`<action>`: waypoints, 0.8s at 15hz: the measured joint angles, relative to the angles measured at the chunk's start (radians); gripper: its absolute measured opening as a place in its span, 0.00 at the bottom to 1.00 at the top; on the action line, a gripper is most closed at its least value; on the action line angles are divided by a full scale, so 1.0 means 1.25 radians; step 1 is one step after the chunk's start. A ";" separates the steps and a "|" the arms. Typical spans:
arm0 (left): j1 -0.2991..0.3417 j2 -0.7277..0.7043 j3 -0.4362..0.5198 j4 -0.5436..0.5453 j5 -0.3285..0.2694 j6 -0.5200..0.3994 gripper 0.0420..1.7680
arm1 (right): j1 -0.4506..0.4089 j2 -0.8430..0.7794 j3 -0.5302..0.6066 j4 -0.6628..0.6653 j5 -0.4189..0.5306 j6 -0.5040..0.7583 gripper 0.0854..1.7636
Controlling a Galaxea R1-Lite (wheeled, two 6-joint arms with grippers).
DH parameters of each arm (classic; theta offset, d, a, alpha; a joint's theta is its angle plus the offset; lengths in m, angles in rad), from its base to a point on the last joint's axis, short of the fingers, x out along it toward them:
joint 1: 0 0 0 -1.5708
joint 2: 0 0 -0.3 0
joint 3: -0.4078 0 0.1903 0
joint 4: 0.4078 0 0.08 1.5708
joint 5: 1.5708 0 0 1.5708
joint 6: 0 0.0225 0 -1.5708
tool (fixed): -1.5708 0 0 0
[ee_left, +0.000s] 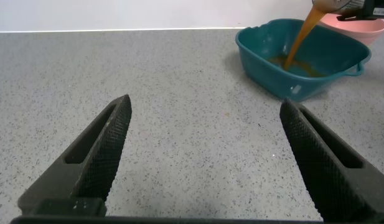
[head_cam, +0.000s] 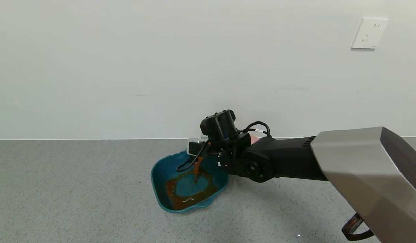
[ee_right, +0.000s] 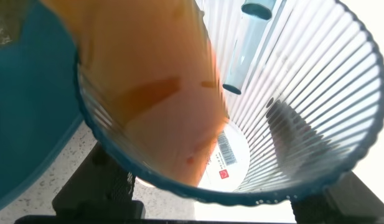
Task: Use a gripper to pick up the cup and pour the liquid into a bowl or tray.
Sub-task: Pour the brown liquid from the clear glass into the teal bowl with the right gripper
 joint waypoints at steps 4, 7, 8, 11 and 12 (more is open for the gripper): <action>0.000 0.000 0.000 0.000 0.000 0.000 0.97 | 0.000 0.003 -0.003 -0.002 0.000 -0.063 0.75; 0.000 0.000 0.000 0.000 0.000 0.000 0.97 | 0.001 0.003 -0.003 -0.002 0.000 -0.102 0.75; 0.000 0.000 0.000 0.000 0.000 0.000 0.97 | 0.001 0.002 -0.003 -0.001 0.000 -0.114 0.75; 0.000 0.000 0.000 0.000 0.000 0.000 0.97 | 0.004 0.001 -0.002 -0.001 0.000 -0.162 0.75; 0.000 0.000 0.000 0.000 0.000 0.000 0.97 | 0.005 -0.001 -0.001 0.000 0.000 -0.176 0.75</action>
